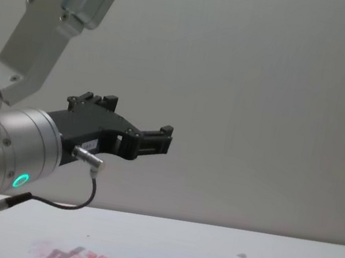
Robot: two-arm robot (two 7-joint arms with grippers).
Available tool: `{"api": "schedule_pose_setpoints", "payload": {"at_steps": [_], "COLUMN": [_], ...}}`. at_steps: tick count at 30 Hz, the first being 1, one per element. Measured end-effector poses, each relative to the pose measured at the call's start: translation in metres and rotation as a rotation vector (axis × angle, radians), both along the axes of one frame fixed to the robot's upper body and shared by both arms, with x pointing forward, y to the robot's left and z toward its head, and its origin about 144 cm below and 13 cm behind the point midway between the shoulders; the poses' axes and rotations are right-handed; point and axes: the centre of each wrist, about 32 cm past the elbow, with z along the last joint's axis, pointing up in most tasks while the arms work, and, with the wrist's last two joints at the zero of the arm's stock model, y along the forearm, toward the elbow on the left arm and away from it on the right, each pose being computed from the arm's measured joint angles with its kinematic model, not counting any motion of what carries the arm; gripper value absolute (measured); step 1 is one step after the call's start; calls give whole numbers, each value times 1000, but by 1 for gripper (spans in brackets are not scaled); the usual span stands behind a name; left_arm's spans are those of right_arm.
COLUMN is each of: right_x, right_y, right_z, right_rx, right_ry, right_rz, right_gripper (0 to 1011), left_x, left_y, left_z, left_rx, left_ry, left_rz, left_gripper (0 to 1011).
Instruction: Use the one hand to pick up the stamp and affix it onto the A4 paper.
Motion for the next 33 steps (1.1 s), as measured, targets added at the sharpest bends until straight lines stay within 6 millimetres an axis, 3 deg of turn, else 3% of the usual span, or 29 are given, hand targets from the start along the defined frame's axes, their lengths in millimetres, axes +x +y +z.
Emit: {"api": "schedule_pose_setpoints", "payload": {"at_steps": [14, 33], "right_x": [1, 2], "right_y": [3, 4], "right_z": [-6, -8], "right_rx": [-20, -32], "right_ry": [34, 45], "right_rz": [8, 9], "right_gripper": [217, 836], "left_x": [0, 0], "left_y": [0, 0], "left_z": [0, 0], "left_rx": [0, 0], "left_ry": [0, 0], "left_rz": [0, 0], "left_gripper": [1001, 1001]}}
